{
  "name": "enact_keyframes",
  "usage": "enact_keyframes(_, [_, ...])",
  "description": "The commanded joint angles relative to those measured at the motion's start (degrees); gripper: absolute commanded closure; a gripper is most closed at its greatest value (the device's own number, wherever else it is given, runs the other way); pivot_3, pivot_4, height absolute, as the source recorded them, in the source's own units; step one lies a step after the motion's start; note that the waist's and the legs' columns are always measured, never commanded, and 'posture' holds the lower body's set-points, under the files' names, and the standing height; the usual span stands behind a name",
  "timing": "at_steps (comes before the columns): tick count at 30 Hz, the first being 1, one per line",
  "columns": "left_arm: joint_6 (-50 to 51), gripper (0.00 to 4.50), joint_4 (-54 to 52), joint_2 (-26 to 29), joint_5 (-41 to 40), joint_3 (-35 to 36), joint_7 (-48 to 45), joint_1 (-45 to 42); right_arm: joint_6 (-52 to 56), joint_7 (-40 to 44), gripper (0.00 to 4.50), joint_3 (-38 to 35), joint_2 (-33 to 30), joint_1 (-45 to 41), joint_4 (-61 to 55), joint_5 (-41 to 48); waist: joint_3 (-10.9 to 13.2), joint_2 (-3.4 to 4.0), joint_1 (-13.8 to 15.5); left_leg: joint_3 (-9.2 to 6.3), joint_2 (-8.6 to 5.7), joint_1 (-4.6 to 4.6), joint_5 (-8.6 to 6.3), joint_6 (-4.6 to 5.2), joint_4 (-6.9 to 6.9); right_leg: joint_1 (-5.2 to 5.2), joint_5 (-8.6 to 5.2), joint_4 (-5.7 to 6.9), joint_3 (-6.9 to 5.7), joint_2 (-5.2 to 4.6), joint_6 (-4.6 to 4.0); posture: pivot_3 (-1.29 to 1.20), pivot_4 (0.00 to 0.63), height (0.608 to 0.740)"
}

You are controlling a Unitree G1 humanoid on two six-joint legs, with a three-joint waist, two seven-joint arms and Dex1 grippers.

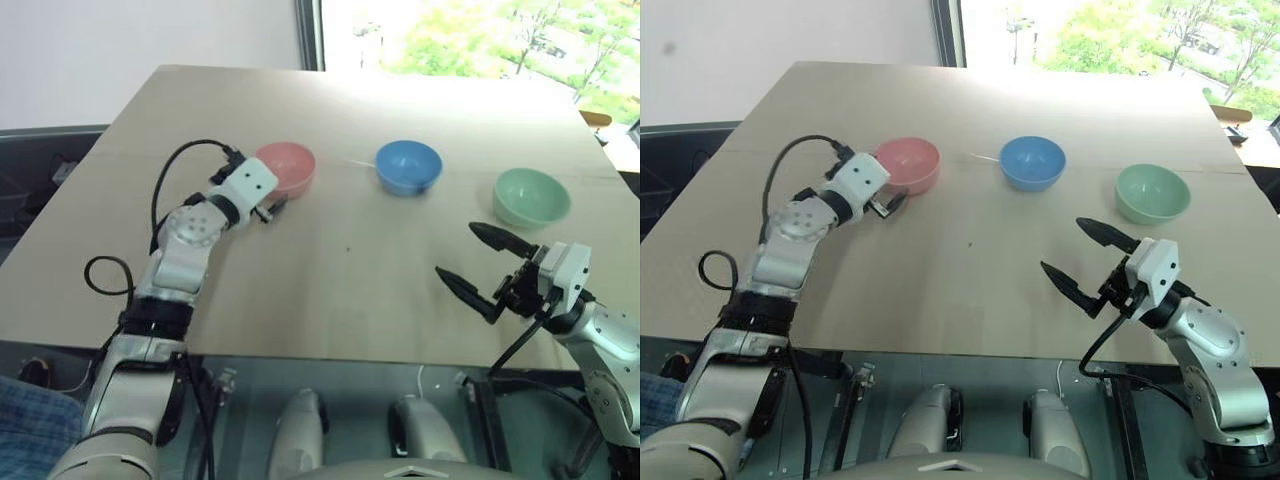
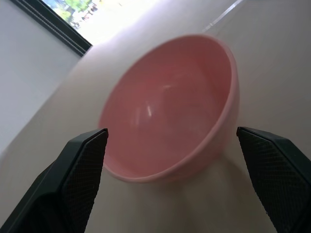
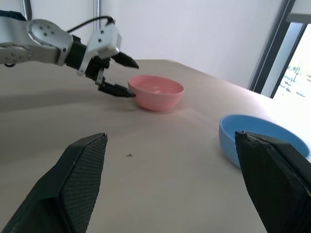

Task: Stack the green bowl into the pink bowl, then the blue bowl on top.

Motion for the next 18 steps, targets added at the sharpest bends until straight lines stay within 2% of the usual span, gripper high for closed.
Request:
enact_keyframes(1, [-5.7,0.0,7.6,0.8,2.3,-2.0,-1.0,-5.6,-0.6,0.1,0.08,-0.6,-0.5,-1.2,-1.5,0.3,0.0,-0.01,0.0,-0.01,0.0,-0.04,0.0,0.0,0.0,-0.03,0.0,0.0,-0.01,0.0,0.0,0.0,0.15,0.74])
enact_keyframes(5, [-9.3,0.0,15.1,-0.1,3.9,-3.8,-0.8,-9.9,-0.3,-0.3,0.08,-0.7,-0.6,-1.8,-1.5,0.0,0.0,-0.01,0.0,-0.01,0.0,-0.07,0.0,0.0,-0.01,-0.04,0.0,-0.01,-0.02,0.0,0.0,0.0,0.15,0.74])
enact_keyframes(11, [-12.4,0.0,20.6,-0.8,5.6,-6.2,-3.1,-13.2,-0.8,-1.2,0.08,-0.7,0.0,-1.4,-1.6,-0.7,0.0,-0.01,0.0,0.0,0.0,-0.07,0.0,-0.01,-0.01,-0.05,0.0,-0.02,-0.02,0.0,0.0,0.0,0.15,0.74])
enact_keyframes(14, [-13.3,0.73,23.1,-0.6,6.5,-7.0,-3.8,-14.7,-1.1,-1.3,0.0,-0.5,0.1,-1.2,-1.5,-1.2,0.0,-0.02,0.0,0.0,0.0,-0.08,0.0,0.0,-0.01,-0.05,0.0,-0.02,-0.02,0.0,0.0,0.0,0.15,0.74])
enact_keyframes(18, [-15.3,2.35,25.8,-0.5,8.2,-8.3,-4.5,-16.4,-1.5,-1.3,0.0,-0.7,0.2,-1.2,-1.0,-1.5,0.0,-0.02,0.0,-0.01,0.0,-0.09,0.0,0.0,-0.01,-0.05,0.0,-0.02,-0.03,0.0,0.0,0.0,0.15,0.74])
